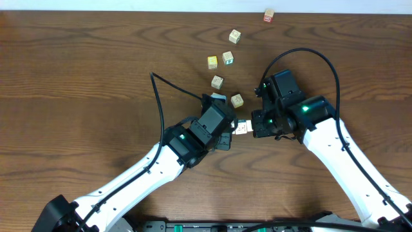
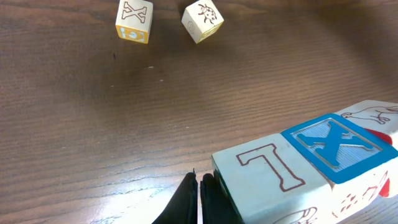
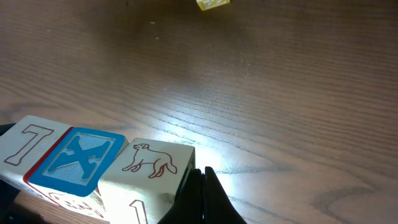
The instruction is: Lift 3 blocks
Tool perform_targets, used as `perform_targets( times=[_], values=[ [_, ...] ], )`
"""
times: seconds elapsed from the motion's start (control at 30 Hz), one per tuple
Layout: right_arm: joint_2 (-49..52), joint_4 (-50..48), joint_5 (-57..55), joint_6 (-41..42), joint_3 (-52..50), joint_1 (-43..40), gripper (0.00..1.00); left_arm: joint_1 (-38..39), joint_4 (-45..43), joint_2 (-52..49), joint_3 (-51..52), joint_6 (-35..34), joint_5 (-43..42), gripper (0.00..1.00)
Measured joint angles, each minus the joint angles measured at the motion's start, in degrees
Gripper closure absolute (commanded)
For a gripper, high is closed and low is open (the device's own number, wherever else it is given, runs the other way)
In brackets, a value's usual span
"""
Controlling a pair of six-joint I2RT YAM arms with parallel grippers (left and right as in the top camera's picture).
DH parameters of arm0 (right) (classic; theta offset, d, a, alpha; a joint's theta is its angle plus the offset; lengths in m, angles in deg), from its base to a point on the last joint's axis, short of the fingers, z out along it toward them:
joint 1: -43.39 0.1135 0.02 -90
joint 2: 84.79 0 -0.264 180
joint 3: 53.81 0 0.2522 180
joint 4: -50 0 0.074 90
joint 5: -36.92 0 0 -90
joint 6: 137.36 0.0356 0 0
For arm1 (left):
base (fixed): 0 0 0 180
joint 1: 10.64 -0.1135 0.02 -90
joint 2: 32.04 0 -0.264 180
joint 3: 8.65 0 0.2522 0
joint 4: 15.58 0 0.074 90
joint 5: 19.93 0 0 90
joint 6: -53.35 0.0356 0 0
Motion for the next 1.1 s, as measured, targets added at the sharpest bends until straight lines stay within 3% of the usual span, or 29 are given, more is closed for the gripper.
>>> perform_targets(
  times=[1.1],
  values=[
    [0.0,0.1,-4.7,4.3,0.0,3.3,0.99,0.0,1.5,0.0,-0.5,-0.4,0.2,0.93]
  ],
)
